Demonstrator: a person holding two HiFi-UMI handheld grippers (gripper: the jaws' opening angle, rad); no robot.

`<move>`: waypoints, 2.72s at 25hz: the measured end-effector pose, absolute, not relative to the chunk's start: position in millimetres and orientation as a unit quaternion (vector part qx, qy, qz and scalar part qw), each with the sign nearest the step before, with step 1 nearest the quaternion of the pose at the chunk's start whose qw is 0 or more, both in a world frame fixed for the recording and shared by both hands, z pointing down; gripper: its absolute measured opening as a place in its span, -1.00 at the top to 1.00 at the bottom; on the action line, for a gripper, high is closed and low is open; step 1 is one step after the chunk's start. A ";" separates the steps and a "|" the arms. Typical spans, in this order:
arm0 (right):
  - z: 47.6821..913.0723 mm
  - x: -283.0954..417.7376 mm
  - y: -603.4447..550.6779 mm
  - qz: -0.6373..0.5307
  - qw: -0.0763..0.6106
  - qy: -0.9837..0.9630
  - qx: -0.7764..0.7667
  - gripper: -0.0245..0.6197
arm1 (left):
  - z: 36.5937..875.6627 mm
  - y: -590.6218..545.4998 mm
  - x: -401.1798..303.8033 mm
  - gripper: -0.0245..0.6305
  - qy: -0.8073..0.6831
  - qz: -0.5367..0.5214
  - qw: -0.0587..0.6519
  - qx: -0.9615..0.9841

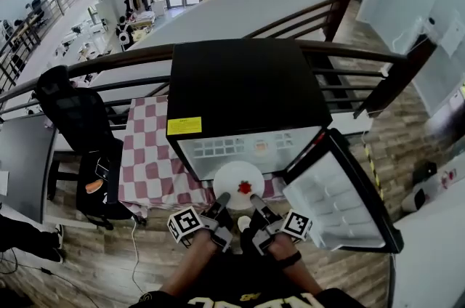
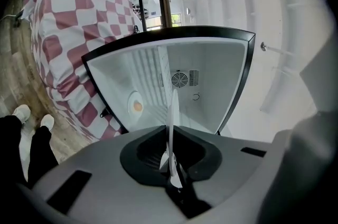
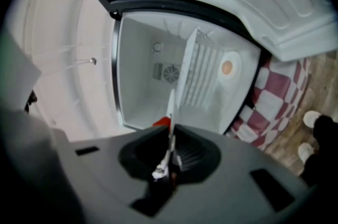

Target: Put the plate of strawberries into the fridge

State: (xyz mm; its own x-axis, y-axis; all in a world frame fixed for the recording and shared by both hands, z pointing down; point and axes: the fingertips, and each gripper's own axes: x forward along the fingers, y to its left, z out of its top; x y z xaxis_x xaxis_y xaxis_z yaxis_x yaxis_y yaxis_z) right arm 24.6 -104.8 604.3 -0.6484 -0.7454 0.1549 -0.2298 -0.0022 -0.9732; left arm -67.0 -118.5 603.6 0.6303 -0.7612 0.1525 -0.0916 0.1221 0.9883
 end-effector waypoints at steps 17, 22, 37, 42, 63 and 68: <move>606.7 21.7 -192.6 -0.632 0.223 0.663 -0.333 0.79 | 605.5 -201.7 -68.8 0.81 -0.369 -0.264 0.650 0.610; 609.3 25.1 -210.4 -0.634 0.224 0.662 -0.332 0.79 | 609.6 -219.2 -66.2 0.81 -0.370 -0.262 0.649 0.611; 617.1 32.0 -235.4 -0.637 0.222 0.655 -0.339 0.79 | 620.3 -244.7 -58.0 0.81 -0.366 -0.259 0.660 0.603; 618.2 31.7 -242.5 -0.641 0.220 0.651 -0.341 0.79 | 621.9 -246.2 -57.6 0.81 -0.362 -0.258 0.663 0.602; 609.1 33.7 -249.3 -0.600 0.222 0.679 -0.361 0.68 | 618.3 -245.3 -57.2 0.80 -0.363 -0.260 0.659 0.605; 599.0 37.7 -245.2 -0.580 0.230 0.689 -0.368 0.31 | 609.2 -241.5 -58.8 0.58 -0.368 -0.268 0.639 0.620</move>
